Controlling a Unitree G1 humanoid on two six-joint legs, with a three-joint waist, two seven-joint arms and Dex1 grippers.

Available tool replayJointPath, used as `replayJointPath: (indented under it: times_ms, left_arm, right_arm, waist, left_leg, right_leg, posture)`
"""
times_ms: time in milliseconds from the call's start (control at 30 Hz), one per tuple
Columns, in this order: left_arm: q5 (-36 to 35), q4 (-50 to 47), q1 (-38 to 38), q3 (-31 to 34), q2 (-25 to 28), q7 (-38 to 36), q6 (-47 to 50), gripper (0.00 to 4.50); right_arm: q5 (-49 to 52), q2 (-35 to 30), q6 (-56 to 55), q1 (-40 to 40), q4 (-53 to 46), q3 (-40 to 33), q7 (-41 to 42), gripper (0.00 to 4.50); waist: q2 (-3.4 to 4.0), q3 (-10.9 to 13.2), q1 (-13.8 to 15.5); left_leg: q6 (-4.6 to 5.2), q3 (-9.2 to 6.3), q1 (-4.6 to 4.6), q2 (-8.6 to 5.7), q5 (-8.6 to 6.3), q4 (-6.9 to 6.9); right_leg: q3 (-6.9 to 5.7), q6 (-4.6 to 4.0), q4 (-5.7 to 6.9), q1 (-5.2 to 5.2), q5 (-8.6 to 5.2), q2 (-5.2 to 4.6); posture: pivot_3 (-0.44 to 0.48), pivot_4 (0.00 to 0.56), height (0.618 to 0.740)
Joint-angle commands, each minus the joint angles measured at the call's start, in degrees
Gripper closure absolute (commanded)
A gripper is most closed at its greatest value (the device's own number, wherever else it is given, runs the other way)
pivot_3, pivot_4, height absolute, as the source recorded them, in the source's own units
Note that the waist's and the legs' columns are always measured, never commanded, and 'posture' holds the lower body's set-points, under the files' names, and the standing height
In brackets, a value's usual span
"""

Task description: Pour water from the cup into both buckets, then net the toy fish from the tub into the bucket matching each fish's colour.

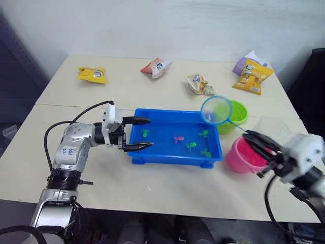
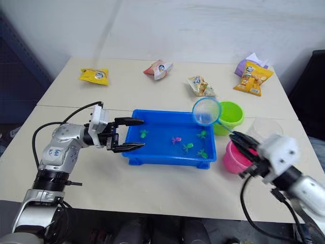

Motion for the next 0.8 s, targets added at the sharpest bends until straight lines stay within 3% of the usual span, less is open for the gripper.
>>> replayJointPath:
  times_ms: [33,300,467,800]
  left_arm:
    - [-0.5,-1.6,0.8,1.3,1.1,-0.1,-0.1,0.04]
    - [-0.8,-3.4,4.9,2.8,1.9,0.1,-1.0,0.04]
    - [-0.5,-2.5,5.6,3.3,2.1,-0.2,-2.2,0.04]
    - [-0.4,-2.2,6.1,3.3,1.5,0.4,-3.4,0.04]
  right_arm:
    - [-0.9,-1.6,14.0,-10.0,-0.7,8.2,-2.5,4.50]
    - [-19.0,-1.9,20.8,-25.4,3.5,22.5,-1.4,4.50]
    - [-24.9,-0.8,25.1,-31.8,3.7,28.9,2.1,4.50]
    - [-23.9,2.7,33.6,-34.8,0.5,29.9,9.3,4.50]
  waist:
    - [0.00,0.0,0.4]
    - [0.00,0.0,0.8]
    - [0.01,0.0,0.8]
    - [0.01,0.0,0.8]
  left_leg:
    - [0.02,0.02,-0.12,-0.01,-0.01,0.04]
    - [0.04,0.04,-0.39,-0.03,-0.02,0.12]
    - [0.05,0.01,-0.45,-0.03,-0.02,0.14]
    - [0.07,-0.05,-0.55,-0.03,-0.03,0.17]
  right_leg:
    - [0.01,0.00,0.01,-0.12,0.00,-0.02]
    - [-0.02,0.00,0.05,-0.38,0.00,-0.02]
    - [-0.06,0.00,0.04,-0.42,0.00,-0.03]
    - [-0.12,0.01,0.02,-0.45,0.00,-0.04]
  posture:
    - [0.000,0.150,0.738]
    - [0.000,0.150,0.738]
    - [0.000,0.150,0.738]
    - [0.000,0.150,0.738]
